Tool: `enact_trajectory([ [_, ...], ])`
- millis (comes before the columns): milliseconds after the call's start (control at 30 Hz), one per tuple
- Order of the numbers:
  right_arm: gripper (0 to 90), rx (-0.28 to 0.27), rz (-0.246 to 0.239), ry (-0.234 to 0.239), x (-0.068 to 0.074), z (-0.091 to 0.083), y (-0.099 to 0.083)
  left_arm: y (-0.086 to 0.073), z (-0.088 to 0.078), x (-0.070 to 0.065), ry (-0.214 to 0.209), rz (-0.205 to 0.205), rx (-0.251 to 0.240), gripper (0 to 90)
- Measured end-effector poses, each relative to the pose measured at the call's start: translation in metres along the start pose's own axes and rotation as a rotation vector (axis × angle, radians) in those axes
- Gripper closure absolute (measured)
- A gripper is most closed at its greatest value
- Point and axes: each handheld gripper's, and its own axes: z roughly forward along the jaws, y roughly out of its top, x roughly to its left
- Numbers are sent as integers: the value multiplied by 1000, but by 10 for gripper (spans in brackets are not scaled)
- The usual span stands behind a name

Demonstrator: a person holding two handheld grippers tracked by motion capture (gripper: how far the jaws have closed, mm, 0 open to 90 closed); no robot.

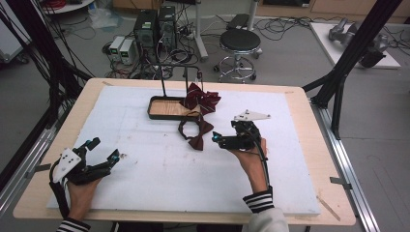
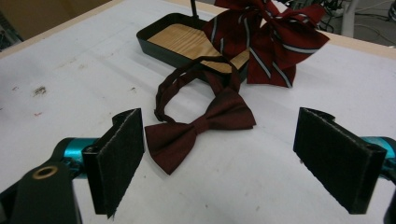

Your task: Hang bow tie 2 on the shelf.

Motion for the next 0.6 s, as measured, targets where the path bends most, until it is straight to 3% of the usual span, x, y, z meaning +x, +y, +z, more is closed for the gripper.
enact_trajectory([
  [600, 195, 150, -18, 22, 14, 50, 8, 0, 0, 0, -1, -1, -1, 152],
])
